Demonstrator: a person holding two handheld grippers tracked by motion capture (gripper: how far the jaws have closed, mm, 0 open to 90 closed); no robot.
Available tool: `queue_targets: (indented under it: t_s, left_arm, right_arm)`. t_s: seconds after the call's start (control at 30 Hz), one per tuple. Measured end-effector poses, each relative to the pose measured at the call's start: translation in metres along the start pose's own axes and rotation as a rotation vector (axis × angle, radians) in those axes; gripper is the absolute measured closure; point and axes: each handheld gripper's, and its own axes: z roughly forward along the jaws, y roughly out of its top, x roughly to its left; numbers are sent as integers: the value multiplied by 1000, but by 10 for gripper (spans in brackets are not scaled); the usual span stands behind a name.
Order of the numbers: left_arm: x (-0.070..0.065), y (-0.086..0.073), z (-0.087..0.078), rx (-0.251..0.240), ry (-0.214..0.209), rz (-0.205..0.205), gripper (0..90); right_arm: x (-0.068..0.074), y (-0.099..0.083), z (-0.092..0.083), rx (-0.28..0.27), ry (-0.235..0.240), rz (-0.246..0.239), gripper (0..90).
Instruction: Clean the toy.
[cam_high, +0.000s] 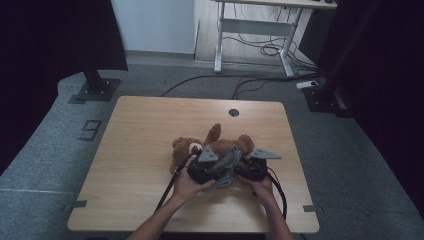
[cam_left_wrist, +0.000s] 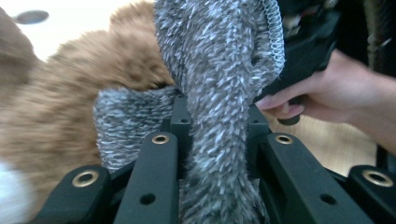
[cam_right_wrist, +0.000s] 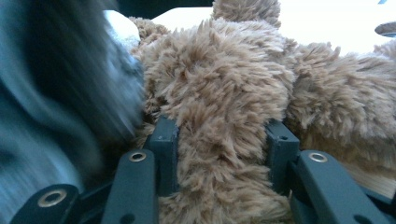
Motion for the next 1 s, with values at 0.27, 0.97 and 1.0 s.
queue_targets:
  t_s: [0.27, 0.97, 1.0]
  left_arm:
    - [12, -21, 14, 45, 1, -58, 733]
    - [41, -54, -49, 8, 84, -103, 733]
    - [42, -56, -53, 5, 88, -107, 733]
  right_arm:
    - [0, 0, 0, 0, 1, -2, 578]
    - [-1, -1, 0, -4, 17, -3, 579]
    - [-1, -1, 0, -5, 17, -3, 580]
